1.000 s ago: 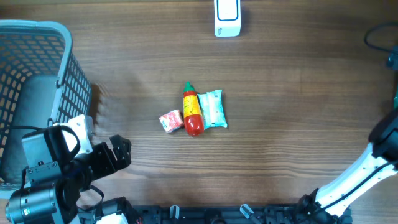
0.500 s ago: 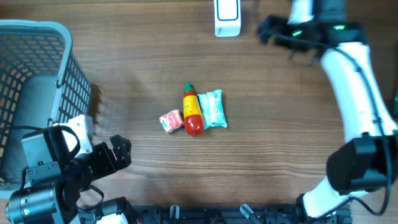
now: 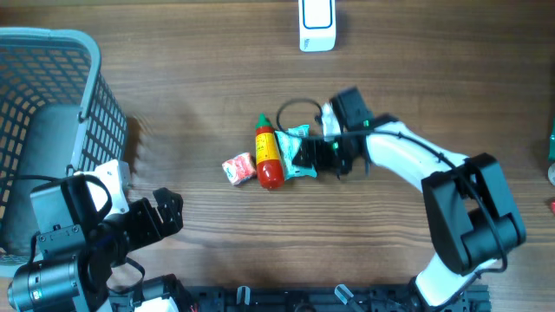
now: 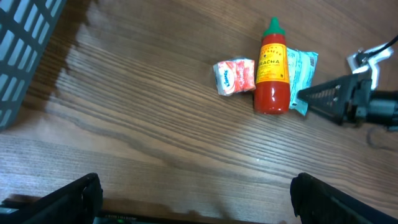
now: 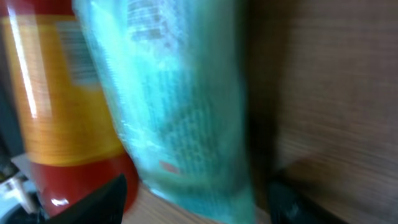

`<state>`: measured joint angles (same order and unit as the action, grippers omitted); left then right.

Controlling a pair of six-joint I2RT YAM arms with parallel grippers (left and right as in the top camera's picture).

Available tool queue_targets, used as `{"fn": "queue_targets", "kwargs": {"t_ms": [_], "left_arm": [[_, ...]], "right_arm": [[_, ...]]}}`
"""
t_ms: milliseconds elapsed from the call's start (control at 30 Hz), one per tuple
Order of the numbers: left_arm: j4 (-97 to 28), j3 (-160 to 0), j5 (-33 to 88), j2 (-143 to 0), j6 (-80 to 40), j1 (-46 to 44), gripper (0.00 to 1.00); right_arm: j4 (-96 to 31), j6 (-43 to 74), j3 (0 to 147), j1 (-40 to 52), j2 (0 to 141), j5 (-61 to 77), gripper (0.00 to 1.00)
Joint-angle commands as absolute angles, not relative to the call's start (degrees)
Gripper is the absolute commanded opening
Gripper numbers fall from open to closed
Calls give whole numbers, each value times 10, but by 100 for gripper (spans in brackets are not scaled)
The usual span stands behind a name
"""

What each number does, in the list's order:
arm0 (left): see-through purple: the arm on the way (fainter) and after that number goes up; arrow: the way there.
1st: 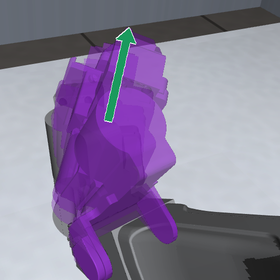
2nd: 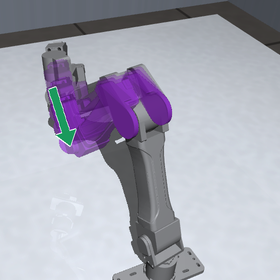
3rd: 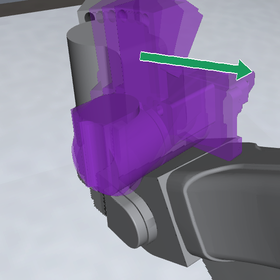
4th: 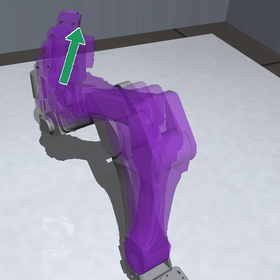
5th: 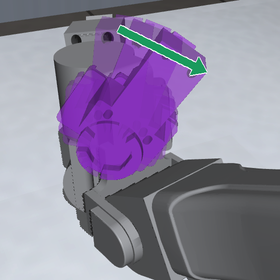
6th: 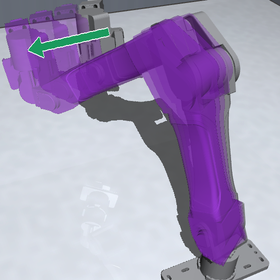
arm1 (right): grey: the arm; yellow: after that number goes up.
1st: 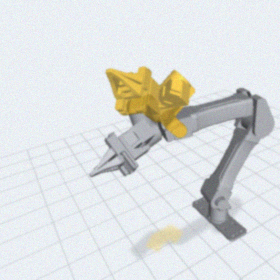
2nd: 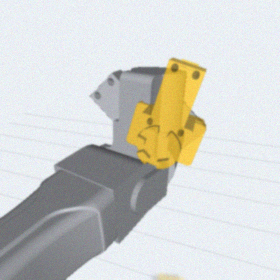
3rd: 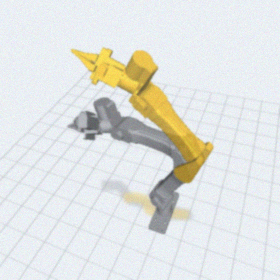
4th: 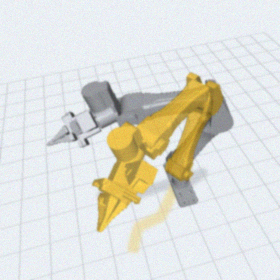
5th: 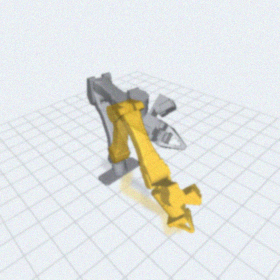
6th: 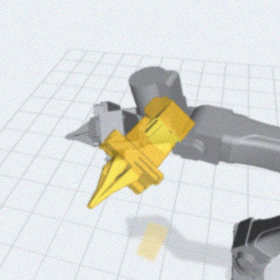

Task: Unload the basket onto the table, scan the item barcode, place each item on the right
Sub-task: 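Reach the right gripper to the light-green wipes packet and grasp it, then drag the wipes packet right with the right gripper and release it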

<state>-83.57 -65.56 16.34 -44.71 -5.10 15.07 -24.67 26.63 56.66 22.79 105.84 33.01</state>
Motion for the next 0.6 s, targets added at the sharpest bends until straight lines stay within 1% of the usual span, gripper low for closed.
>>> {"fn": "queue_targets", "kwargs": {"t_ms": [0, 33, 67, 133, 167, 200, 267, 367, 467, 567], "left_arm": [[-834, -655, 162, -446, -56, 151, 100], [-834, -655, 162, -446, -56, 151, 100], [-834, -655, 162, -446, -56, 151, 100], [-834, -655, 162, -446, -56, 151, 100], [-834, -655, 162, -446, -56, 151, 100], [-834, -655, 162, -446, -56, 151, 100], [-834, -655, 162, -446, -56, 151, 100], [-834, -655, 162, -446, -56, 151, 100], [-834, -655, 162, -446, -56, 151, 100], [-834, -655, 162, -446, -56, 151, 100]], "right_arm": [[-143, 332, 476, 229, 1066, 367, 70], [-115, 336, 459, 229, 1066, 380, 68], [-94, 349, 442, 229, 1066, 382, 56], [-72, 362, 423, 229, 1066, 372, 25], [-67, 361, 423, 229, 1066, 372, 8], [-59, 360, 423, 228, 1065, 371, 4], [-49, 357, 424, 223, 1063, 371, 4], [-66, 293, 435, 212, 1039, 374, 5], [-124, 218, 453, 197, 973, 368, 5], [-194, 140, 469, 191, 858, 321, 5]]}}
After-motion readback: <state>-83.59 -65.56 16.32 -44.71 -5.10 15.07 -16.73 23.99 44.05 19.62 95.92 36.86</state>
